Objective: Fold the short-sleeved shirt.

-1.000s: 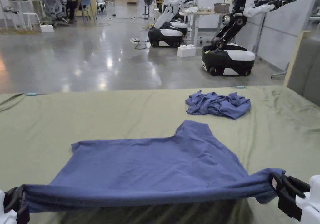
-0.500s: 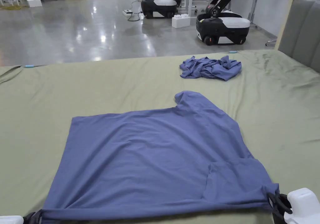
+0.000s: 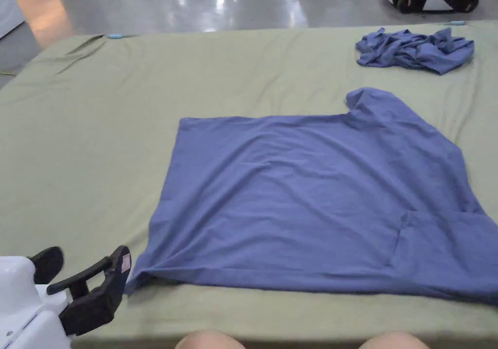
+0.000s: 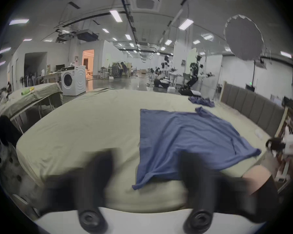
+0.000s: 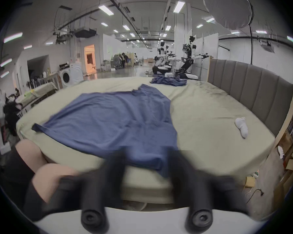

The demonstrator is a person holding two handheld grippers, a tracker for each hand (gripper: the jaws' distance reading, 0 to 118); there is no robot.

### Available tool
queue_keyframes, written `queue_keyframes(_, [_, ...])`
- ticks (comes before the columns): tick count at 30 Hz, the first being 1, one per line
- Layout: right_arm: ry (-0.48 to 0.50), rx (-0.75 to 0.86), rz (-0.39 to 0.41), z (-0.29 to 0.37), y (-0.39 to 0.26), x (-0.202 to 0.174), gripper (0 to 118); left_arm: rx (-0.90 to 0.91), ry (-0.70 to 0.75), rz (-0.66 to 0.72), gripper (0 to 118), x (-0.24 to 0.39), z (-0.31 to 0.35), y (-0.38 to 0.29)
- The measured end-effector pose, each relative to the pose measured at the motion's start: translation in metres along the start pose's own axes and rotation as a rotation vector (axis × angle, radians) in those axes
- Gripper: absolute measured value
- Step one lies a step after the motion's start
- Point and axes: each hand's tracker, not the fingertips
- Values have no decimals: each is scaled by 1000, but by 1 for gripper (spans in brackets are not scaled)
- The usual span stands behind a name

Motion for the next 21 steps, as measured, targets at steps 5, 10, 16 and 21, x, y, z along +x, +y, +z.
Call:
queue_keyframes(5, [32,15,77,-1,12,-25,3,-127,0,-63,0,-1,-25,-22])
queue_keyframes(10, [21,-6,42,-12,16,-39,3,-219,-21,-56,0,-3,-59,-45])
queue_keyframes(16, [28,-29,17,-15,14,-41,3,-276,-17,-140,112,-3,-79,-56])
queue_keyframes(21, [32,-61,16,-20,8,-44,3,-298,-81,-114,18,2,-84,-59])
